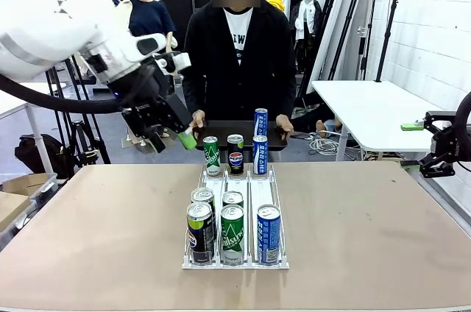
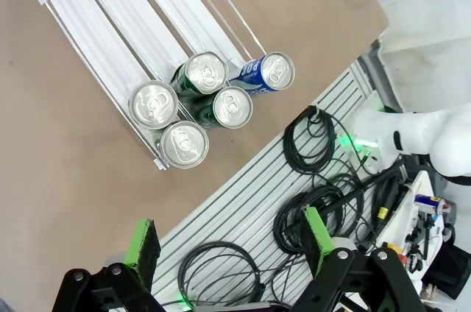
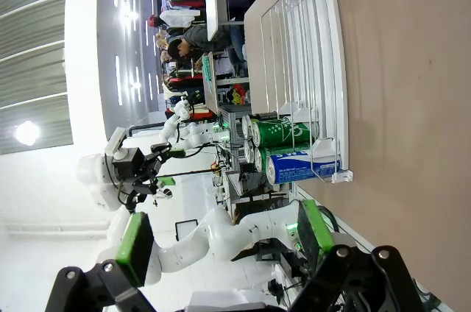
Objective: Retrieve and hand over the desired beverage to the person.
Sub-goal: Pick up another can of the same type that the person held from the Automatic Can Dispenser.
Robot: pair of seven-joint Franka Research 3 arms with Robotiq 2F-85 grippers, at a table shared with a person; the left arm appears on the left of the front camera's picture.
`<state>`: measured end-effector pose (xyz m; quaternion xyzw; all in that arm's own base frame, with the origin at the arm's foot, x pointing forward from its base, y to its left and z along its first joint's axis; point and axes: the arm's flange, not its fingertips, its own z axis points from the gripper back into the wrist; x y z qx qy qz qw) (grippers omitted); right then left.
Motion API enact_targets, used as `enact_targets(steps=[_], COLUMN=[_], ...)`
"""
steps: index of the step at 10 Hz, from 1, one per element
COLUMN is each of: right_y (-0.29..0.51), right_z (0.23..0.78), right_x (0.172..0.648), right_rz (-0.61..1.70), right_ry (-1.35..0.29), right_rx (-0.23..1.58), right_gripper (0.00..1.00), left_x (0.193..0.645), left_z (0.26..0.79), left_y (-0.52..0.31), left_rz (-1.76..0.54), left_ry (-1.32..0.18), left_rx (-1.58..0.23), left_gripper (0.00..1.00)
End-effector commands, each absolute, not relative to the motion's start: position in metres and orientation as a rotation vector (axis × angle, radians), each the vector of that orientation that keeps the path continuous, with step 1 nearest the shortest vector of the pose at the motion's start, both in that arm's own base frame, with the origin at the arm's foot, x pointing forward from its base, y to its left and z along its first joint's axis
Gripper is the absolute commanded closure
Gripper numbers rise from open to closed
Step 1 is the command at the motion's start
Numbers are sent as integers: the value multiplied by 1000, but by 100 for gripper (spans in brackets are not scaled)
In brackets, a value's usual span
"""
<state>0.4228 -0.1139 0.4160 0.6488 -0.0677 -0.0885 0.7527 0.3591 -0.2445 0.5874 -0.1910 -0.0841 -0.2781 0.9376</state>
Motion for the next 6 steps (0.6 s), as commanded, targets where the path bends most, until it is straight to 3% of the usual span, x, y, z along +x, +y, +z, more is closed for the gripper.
enact_targets(steps=[1,6], right_y=[-114,-114], right_z=[417,417], right_x=[423,423], right_rz=[-192,-192], right_ry=[-150,-150], right_rx=[1416,1416], right_gripper=[0,0], left_x=[349,327], left_z=[586,555], left_y=[-271,-326], left_rz=[-544,-530], left_ry=[-184,-193], left_rx=[-304,-206], left_gripper=[0,0])
